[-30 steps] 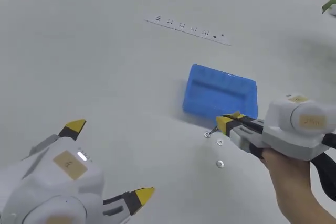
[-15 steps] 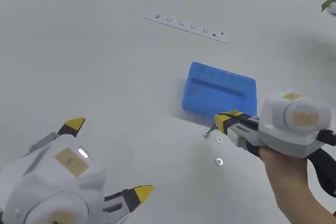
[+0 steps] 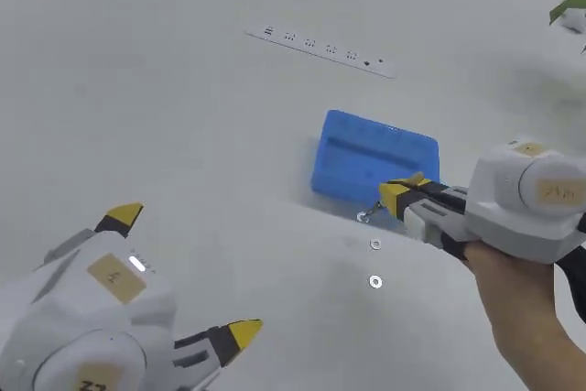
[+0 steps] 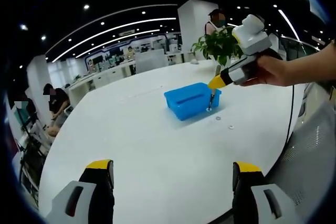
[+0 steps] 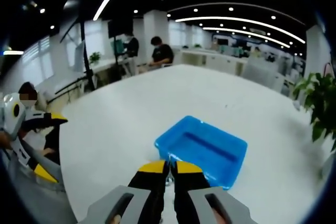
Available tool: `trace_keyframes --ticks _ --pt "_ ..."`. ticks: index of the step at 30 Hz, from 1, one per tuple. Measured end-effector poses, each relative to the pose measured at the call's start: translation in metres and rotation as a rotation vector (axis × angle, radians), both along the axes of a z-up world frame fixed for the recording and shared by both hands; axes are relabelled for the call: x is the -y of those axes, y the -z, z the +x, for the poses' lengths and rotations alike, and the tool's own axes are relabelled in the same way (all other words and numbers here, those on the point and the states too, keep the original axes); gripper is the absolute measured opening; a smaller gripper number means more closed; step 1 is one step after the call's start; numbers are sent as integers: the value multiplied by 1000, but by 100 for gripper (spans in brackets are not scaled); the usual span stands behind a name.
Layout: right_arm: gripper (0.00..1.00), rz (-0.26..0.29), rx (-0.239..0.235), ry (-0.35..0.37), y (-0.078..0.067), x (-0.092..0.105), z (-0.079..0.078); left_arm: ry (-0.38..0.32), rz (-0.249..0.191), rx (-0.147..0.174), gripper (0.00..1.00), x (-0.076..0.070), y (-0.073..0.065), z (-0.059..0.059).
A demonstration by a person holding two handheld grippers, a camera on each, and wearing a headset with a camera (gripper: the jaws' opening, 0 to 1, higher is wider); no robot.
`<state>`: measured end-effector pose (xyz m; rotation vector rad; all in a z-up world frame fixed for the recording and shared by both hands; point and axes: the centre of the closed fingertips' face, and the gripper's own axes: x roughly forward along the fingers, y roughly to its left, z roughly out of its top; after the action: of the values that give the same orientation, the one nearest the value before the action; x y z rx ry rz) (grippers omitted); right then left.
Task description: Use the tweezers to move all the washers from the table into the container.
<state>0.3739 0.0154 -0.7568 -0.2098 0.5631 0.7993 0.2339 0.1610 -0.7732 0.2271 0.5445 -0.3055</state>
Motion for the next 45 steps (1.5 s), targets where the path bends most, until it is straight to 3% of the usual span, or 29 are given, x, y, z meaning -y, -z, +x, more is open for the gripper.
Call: trace_keyframes --ticks 6,16,21,27,33,45 --pt "1 32 37 25 -18 1 11 1 -6 -4 95 0 1 0" --pt "1 59 67 79 -24 -3 35 5 5 -15 94 0 3 -1" --pt "1 44 70 99 -14 -7 51 15 14 -21 95 2 4 -2" --pt "1 -13 34 92 18 -7 64 10 12 -25 94 1 5 -2" --pt "1 -41 6 93 41 -5 69 9 23 -41 93 0 8 -3" --pt "2 -43 2 75 42 -8 62 18 25 -44 93 1 9 -3"
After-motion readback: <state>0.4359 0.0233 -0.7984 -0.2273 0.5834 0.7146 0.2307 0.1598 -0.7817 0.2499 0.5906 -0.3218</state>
